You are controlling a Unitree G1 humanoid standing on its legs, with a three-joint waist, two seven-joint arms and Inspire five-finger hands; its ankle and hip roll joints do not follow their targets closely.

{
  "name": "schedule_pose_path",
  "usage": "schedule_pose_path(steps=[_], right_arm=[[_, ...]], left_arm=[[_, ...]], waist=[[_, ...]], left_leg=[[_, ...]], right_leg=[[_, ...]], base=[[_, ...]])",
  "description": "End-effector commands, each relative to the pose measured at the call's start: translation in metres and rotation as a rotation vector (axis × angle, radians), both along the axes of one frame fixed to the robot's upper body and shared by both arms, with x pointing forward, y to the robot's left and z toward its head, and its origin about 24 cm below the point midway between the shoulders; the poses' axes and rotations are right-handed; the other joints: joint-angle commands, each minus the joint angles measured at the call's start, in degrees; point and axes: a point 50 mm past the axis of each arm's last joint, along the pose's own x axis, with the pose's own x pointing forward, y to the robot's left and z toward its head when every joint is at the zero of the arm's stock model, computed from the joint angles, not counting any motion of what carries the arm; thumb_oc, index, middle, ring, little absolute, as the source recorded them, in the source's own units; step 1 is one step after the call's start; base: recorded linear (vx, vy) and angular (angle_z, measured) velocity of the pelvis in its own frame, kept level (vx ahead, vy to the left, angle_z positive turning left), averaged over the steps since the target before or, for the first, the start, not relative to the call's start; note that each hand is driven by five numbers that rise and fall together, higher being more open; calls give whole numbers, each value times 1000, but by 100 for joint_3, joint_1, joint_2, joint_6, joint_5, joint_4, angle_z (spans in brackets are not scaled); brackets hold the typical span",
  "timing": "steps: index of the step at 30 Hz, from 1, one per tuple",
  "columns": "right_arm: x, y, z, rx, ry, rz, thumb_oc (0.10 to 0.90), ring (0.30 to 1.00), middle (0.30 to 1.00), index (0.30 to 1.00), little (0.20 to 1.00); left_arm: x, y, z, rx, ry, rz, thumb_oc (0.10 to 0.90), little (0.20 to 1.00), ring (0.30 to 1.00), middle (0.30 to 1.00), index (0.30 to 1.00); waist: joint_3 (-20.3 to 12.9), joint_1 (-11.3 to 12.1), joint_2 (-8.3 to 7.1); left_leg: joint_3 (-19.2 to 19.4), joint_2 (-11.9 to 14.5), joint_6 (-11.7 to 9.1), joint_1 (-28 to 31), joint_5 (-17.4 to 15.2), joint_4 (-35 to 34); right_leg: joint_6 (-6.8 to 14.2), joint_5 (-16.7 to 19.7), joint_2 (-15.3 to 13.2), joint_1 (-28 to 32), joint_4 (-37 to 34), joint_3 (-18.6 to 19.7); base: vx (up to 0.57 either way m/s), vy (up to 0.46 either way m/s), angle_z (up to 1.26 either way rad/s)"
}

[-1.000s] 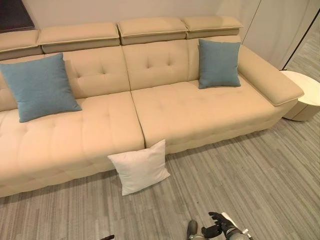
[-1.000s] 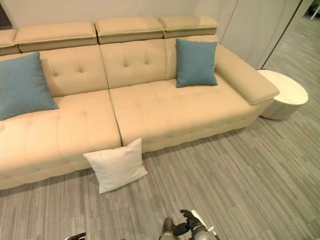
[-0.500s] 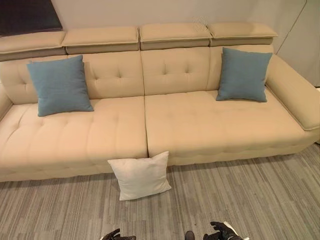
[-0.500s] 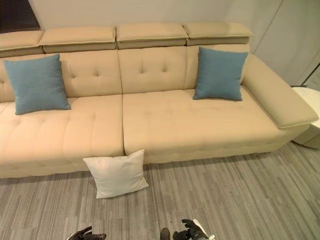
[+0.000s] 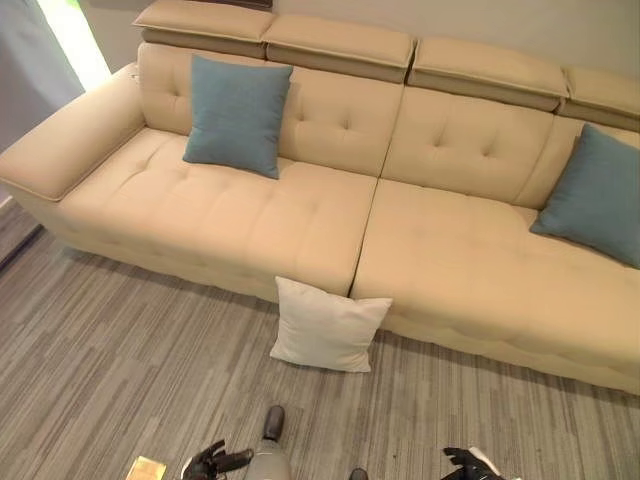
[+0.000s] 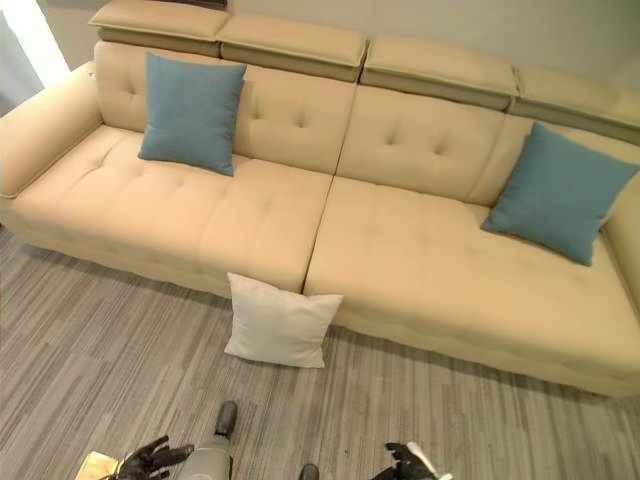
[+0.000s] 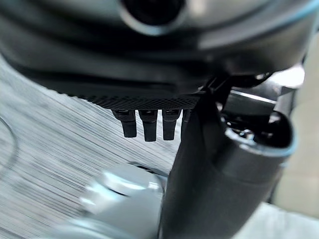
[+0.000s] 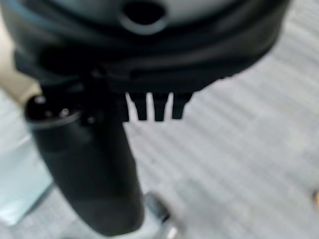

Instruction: Pick up all the scattered cushions and arrange them neatly on the sofa.

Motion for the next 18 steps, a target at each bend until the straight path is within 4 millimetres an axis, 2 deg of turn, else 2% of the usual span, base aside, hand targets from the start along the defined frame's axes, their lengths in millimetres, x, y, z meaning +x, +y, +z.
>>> schedule_pose_path(steps=[1,3,4,5,8,9,11,12,14,15,16,18], right_arm=[[10,-5,5,23,-60,-66,800,900,900,900,900],[15,-4,6,30,-71,-81,800,900,900,900,900],[14,-3,5,33,-73,-78,800,900,900,900,900],[14,-3,5,33,-73,-78,800,900,900,900,900],[9,-3,4,38,-71,-91,800,900,900,900,900],[8,-4,4,34,-67,-100,800,900,900,900,900],[8,-5,4,34,-67,-100,800,900,900,900,900],[9,-4,5,36,-69,-105,800,900,900,900,900],[6,-5,4,35,-62,-102,800,900,900,900,900],[6,-5,4,35,-62,-102,800,900,900,900,900],[0,-7,4,33,-54,-116,800,900,900,900,900],[-2,-7,3,36,-51,-126,800,900,900,900,900]], left_arm=[[5,2,2,26,-5,-93,800,900,900,900,900],[5,1,2,33,-3,-120,800,900,900,900,900],[5,0,2,40,5,-161,800,900,900,900,900],[4,0,2,40,6,-161,800,900,900,900,900],[8,1,3,61,9,-224,800,900,900,900,900],[12,1,4,68,-4,-239,800,900,900,900,900],[12,1,4,68,-4,-239,800,900,900,900,900],[17,-1,5,85,-10,-287,800,900,900,900,900],[18,-4,4,88,-4,-329,800,900,900,900,900],[18,-4,4,88,-4,-329,800,900,900,900,900],[19,-9,4,88,-10,-366,800,900,900,900,900],[18,-11,3,85,-11,-373,800,900,900,900,900]], waist=[[-140,-1,-108],[-126,-67,6],[-112,-134,88],[-105,-135,87],[-76,-303,116],[-57,-376,122],[-41,-382,130],[15,-522,152],[60,-568,164],[67,-570,168],[39,-630,123],[26,-643,120]], left_leg=[[188,-286,261,535,146,-592],[280,-336,356,725,68,-637],[324,-390,428,941,-64,-698],[323,-392,428,951,-64,-702],[300,-487,463,1223,-232,-795],[287,-516,450,1289,-316,-795],[278,-509,447,1312,-322,-799],[275,-496,436,1468,-450,-777],[274,-490,430,1634,-566,-772],[271,-486,429,1644,-568,-774],[221,-534,419,1733,-671,-734],[207,-531,411,1746,-701,-723]], right_leg=[[807,672,-347,-136,1198,247],[852,986,-491,-452,1831,230],[820,1120,-619,-603,2102,64],[820,1114,-622,-597,2108,64],[702,954,-603,-743,1578,-59],[715,1004,-651,-888,976,-126],[713,1004,-644,-857,964,-138],[846,1394,-819,-1243,416,-251],[861,1411,-783,-1176,190,-418],[860,1411,-779,-1164,186,-423],[851,1390,-679,-1115,231,-155],[821,1345,-631,-1088,218,-77]], base=[[152,307,-47],[184,326,-35],[194,265,-32],[207,217,-33],[216,82,2],[204,9,5],[163,-25,7],[199,-41,9],[220,-56,-1],[272,-114,-3],[157,-80,9],[148,-105,11]])
